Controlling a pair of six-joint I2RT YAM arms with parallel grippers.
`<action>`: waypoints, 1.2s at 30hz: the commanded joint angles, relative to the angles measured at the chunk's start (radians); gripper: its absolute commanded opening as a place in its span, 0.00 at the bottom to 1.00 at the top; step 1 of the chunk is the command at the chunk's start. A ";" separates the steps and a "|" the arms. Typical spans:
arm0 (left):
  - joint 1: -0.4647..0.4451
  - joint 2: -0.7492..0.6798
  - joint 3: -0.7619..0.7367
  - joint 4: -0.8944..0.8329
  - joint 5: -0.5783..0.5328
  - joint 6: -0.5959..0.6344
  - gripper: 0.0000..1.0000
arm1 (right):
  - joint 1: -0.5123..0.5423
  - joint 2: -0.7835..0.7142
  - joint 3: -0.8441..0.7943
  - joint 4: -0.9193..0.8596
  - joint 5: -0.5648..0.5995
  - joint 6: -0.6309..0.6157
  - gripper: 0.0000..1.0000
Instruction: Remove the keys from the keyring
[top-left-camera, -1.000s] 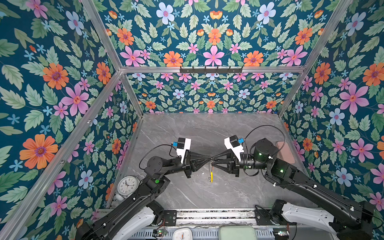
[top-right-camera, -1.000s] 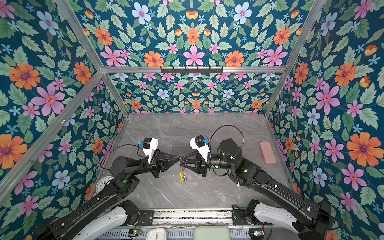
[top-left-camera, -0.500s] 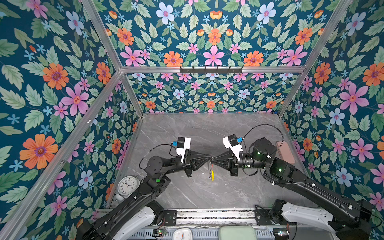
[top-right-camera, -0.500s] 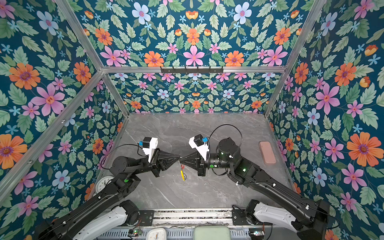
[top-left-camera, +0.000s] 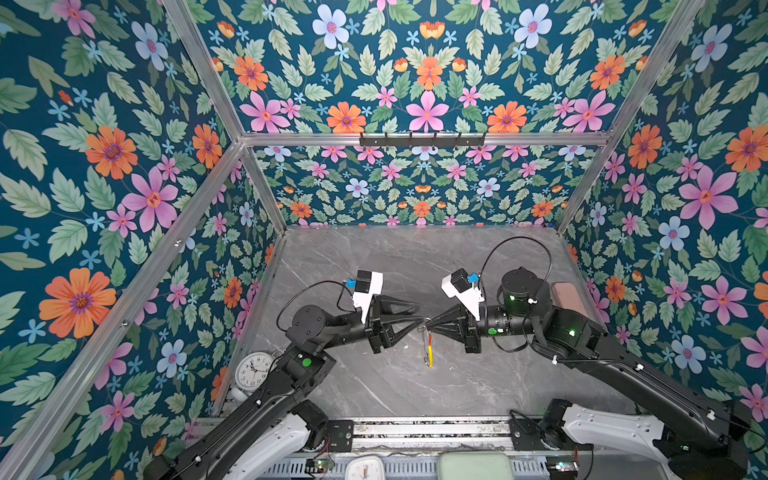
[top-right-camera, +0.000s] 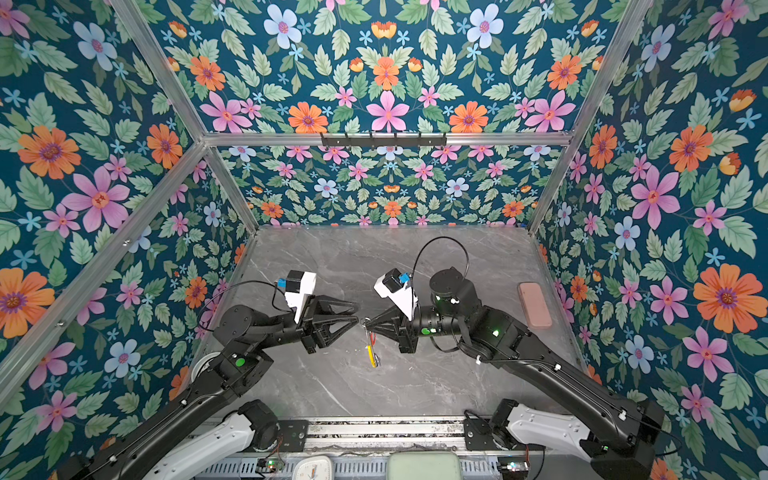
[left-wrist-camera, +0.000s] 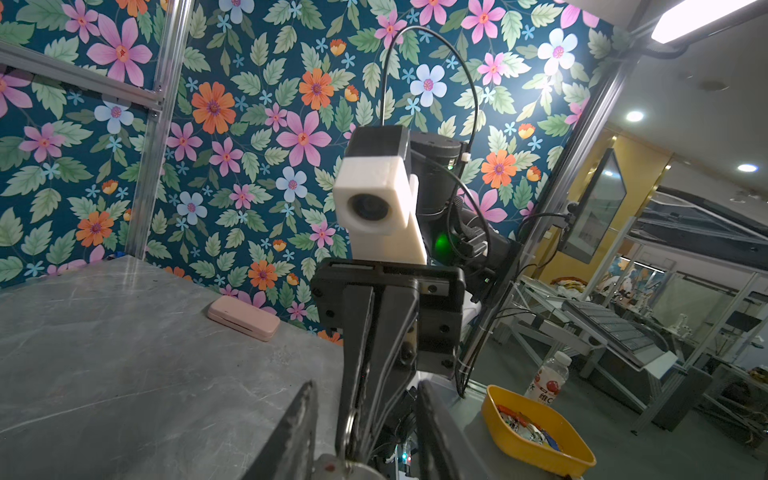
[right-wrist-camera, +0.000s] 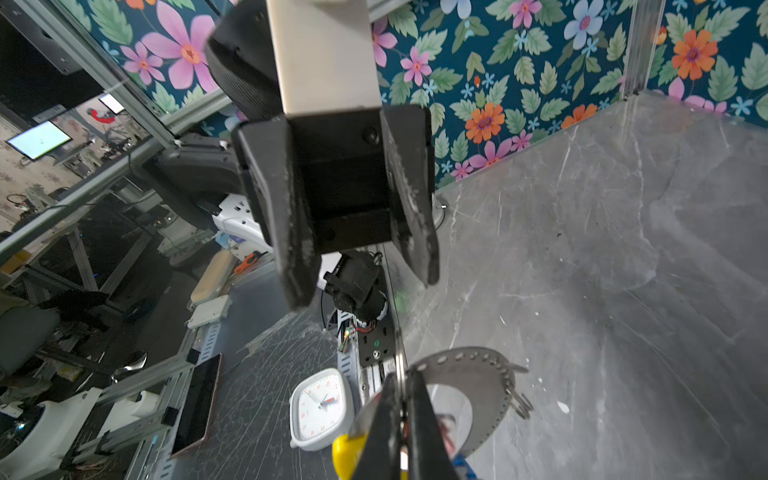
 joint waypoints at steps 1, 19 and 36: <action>0.002 0.017 0.049 -0.246 0.006 0.099 0.41 | 0.001 0.019 0.049 -0.149 0.028 -0.058 0.00; 0.002 0.100 0.150 -0.460 0.103 0.207 0.34 | 0.016 0.130 0.205 -0.343 0.072 -0.121 0.00; 0.001 0.116 0.137 -0.413 0.139 0.193 0.19 | 0.017 0.142 0.221 -0.316 0.108 -0.122 0.00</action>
